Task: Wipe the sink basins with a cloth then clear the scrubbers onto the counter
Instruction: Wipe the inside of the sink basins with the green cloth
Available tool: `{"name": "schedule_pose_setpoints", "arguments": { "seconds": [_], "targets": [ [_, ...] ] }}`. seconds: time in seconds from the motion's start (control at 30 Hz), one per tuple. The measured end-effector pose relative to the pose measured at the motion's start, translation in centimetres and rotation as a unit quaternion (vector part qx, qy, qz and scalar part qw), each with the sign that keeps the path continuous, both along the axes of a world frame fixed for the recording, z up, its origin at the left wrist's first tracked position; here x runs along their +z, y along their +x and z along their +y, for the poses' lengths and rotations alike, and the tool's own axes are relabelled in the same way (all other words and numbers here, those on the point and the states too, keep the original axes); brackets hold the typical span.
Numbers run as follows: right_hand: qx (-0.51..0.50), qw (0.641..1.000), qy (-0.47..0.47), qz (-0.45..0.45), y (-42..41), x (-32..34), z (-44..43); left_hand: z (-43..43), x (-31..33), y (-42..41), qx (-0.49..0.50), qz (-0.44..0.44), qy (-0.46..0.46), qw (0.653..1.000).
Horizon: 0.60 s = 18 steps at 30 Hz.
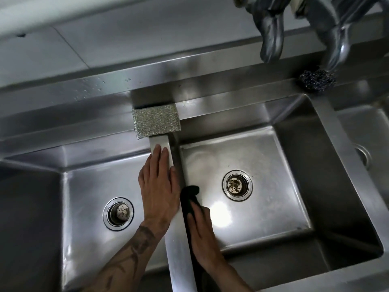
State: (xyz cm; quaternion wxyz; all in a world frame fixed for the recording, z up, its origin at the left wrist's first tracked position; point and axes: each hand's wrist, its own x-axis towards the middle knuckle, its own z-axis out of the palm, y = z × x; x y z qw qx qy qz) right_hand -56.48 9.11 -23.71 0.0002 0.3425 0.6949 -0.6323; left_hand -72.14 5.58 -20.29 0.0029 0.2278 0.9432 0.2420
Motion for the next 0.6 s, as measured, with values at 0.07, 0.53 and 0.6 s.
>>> {"name": "schedule_pose_setpoints", "arguments": {
  "seconds": [0.07,0.53,0.6],
  "targets": [
    [-0.024,0.999,-0.009,0.023,-2.9,-0.5,0.9,-0.1,-0.1,0.2,0.002,0.006,-0.002,1.0],
    [-0.028,0.998,-0.017,0.05,-13.6,-4.6,5.7,0.1,-0.5,-0.1,0.002,0.018,-0.018,1.0],
    [-0.018,0.999,-0.019,0.036,-9.8,-5.3,4.3,0.1,-0.3,0.0,0.001,0.014,-0.02,1.0]
  ]
}}
